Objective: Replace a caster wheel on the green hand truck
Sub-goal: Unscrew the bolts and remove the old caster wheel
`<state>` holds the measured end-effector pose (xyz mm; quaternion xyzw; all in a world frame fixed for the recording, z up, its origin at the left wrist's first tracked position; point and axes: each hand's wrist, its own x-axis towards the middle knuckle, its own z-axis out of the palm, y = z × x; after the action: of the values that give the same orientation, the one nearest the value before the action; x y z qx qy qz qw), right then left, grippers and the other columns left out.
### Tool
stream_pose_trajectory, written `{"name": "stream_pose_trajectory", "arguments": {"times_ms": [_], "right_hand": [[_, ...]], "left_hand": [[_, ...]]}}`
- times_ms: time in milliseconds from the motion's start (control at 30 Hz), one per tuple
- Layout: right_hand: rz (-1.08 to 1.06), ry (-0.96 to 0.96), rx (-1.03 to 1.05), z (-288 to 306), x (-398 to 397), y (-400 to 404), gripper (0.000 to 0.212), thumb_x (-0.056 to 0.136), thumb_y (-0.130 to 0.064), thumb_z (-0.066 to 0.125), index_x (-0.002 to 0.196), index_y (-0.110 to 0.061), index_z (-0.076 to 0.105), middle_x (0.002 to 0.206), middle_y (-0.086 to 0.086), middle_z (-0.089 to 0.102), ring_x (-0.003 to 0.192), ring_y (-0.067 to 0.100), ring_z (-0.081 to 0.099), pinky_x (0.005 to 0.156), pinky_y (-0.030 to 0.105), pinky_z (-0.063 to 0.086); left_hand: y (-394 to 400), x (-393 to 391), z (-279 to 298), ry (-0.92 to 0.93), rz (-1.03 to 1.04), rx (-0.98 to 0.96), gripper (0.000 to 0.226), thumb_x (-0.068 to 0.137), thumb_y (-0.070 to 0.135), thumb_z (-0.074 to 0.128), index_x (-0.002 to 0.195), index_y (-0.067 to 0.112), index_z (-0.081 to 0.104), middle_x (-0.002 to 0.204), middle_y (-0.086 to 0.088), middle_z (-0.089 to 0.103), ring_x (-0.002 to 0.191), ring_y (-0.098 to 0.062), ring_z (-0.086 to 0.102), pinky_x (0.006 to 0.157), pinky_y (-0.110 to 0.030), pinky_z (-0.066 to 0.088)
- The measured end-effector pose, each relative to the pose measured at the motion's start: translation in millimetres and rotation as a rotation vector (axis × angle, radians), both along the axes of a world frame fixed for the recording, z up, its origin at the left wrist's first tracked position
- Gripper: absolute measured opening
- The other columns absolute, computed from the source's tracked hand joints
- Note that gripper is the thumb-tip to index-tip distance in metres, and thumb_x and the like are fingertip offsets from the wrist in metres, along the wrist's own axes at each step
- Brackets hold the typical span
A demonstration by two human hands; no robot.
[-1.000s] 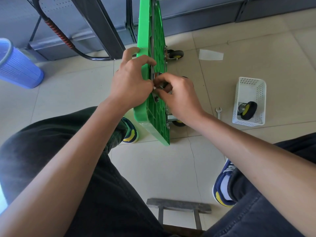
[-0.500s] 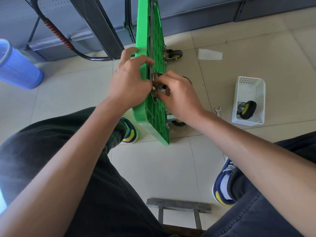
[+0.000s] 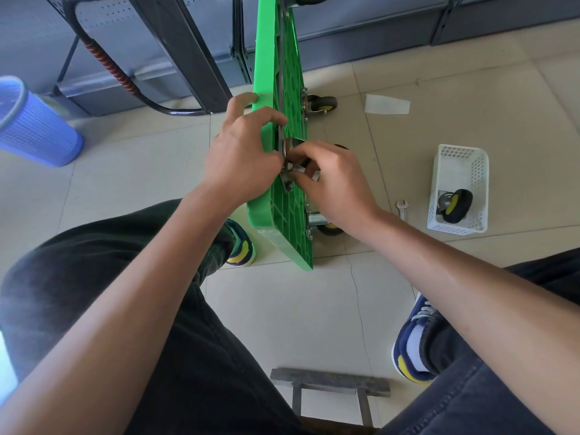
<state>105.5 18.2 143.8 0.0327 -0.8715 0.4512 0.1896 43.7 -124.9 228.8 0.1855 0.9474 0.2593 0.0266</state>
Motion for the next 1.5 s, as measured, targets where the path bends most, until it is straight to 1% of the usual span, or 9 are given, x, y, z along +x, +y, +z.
{"name": "stream_pose_trajectory", "arguments": {"times_ms": [133,333,500,633,867,967,1133,1300,1500], "right_hand": [[-0.028,-0.015,-0.045,3,0,0,0.018,0.087,-0.011,0.074,0.105,-0.01,0.073,0.093,-0.002,0.072,0.08,0.012,0.064,0.074,0.04,0.056],[-0.074,-0.058,-0.164,15,2,3,0.018,0.087,-0.007,0.075,0.105,-0.011,0.074,0.088,-0.005,0.071,0.076,0.011,0.068,0.073,0.036,0.059],[-0.142,-0.062,-0.199,22,5,12,0.016,0.089,-0.013,0.077,0.105,-0.012,0.074,0.087,-0.006,0.071,0.07,0.002,0.063,0.064,0.016,0.051],[-0.213,-0.044,-0.221,28,13,29,0.017,0.091,-0.016,0.074,0.108,-0.012,0.075,0.092,-0.007,0.071,0.069,-0.003,0.06,0.065,0.01,0.047],[-0.365,-0.054,-0.251,22,43,80,0.014,0.092,-0.02,0.072,0.105,-0.015,0.075,0.09,-0.011,0.071,0.072,0.0,0.061,0.068,0.015,0.049],[-0.433,-0.111,-0.252,3,60,106,0.013,0.092,-0.019,0.072,0.104,-0.017,0.076,0.09,-0.013,0.072,0.077,0.006,0.066,0.072,0.024,0.056],[-0.51,-0.223,-0.231,-48,87,138,0.011,0.091,-0.015,0.072,0.101,-0.017,0.075,0.084,-0.013,0.07,0.07,0.01,0.066,0.069,0.033,0.058],[-0.508,-0.337,-0.131,-102,106,156,0.009,0.092,-0.011,0.072,0.1,-0.009,0.075,0.086,-0.008,0.069,0.073,0.0,0.063,0.07,0.017,0.049],[-0.595,-0.667,0.06,-179,135,173,0.015,0.096,-0.026,0.064,0.099,-0.016,0.075,0.089,0.0,0.078,0.082,0.019,0.072,0.079,0.037,0.058]], "left_hand": [[-1,-1,-2,0.024,-0.022,-0.01,0.047,0.081,0.012,0.07,0.125,0.029,0.065,0.154,0.001,0.035,0.129,-0.025,0.049,0.096,-0.032,0.042],[0,2,-2,0.077,-0.03,-0.029,0.04,0.089,0.022,0.065,0.129,0.027,0.064,0.156,-0.001,0.038,0.136,-0.026,0.045,0.105,-0.04,0.043],[5,12,-2,0.128,-0.076,-0.05,0.041,0.091,0.029,0.063,0.132,0.025,0.062,0.153,-0.001,0.044,0.139,-0.027,0.043,0.108,-0.044,0.042],[14,22,-1,0.223,-0.129,-0.072,0.041,0.089,0.032,0.061,0.128,0.022,0.065,0.146,-0.004,0.052,0.138,-0.029,0.04,0.11,-0.051,0.038],[53,49,-3,0.308,-0.285,0.012,0.035,0.089,0.028,0.058,0.12,0.016,0.069,0.126,0.0,0.066,0.122,-0.026,0.054,0.098,-0.049,0.047],[72,68,-15,0.317,-0.37,0.032,0.031,0.09,0.022,0.06,0.118,0.014,0.07,0.119,-0.001,0.069,0.114,-0.026,0.058,0.089,-0.044,0.052],[102,90,-61,0.116,-0.445,-0.036,0.036,0.089,0.029,0.057,0.122,0.02,0.069,0.12,0.001,0.069,0.112,-0.027,0.062,0.08,-0.044,0.057],[135,96,-125,-0.179,-0.452,-0.189,0.038,0.096,0.037,0.057,0.132,0.024,0.062,0.131,-0.001,0.065,0.113,-0.028,0.062,0.09,-0.045,0.053],[162,99,-199,-0.388,-0.492,-0.334,0.039,0.101,0.042,0.052,0.135,0.024,0.059,0.132,-0.002,0.064,0.124,-0.029,0.053,0.103,-0.049,0.045]]}}
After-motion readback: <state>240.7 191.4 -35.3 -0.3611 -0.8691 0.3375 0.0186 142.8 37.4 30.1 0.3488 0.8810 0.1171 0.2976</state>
